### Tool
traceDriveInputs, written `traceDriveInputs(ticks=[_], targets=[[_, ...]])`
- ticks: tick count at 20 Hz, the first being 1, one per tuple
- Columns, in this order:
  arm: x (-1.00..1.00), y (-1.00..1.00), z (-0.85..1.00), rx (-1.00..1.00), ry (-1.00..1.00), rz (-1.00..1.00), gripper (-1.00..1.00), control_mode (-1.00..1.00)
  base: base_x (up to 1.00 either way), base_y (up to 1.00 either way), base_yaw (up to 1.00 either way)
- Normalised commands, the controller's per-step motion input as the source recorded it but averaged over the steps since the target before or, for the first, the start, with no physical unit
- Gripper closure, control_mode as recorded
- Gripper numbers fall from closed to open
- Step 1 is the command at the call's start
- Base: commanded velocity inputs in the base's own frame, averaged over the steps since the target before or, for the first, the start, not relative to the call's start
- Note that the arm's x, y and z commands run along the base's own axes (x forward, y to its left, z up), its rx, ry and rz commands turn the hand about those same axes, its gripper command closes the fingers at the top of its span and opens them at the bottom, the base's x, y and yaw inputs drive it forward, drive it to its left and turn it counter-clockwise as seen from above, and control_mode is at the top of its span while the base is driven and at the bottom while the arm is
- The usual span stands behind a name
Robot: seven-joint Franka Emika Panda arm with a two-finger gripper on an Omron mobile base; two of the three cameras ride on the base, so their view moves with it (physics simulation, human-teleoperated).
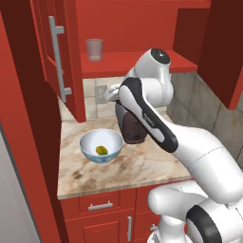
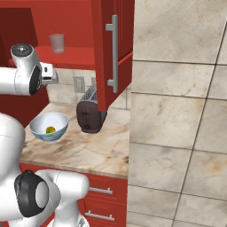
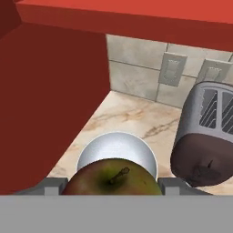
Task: Open the cabinet. Pick the mango and apple from the cabinet and place them into the bowl. Then close the cabinet.
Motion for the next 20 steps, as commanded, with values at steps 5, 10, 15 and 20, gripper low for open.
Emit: traceDriveInputs(ticks=[5,10,15,20], targets=[[0.03,0.25,-0.66,-0.06,0.01,0.00,1.00,-1.00,0.00,0.00,0.00],[0.09,0.16,-0.57,-0.03,0.00,0.00,1.00,-1.00,0.00,0.00,0.00],[0.32,0.05,-0.49,-0.02,0.00,0.00,1.00,-1.00,0.00,0.00,0.00],[0.35,0.04,-0.41,-0.01,0.00,0.00,1.00,-1.00,0.00,0.00,0.00]])
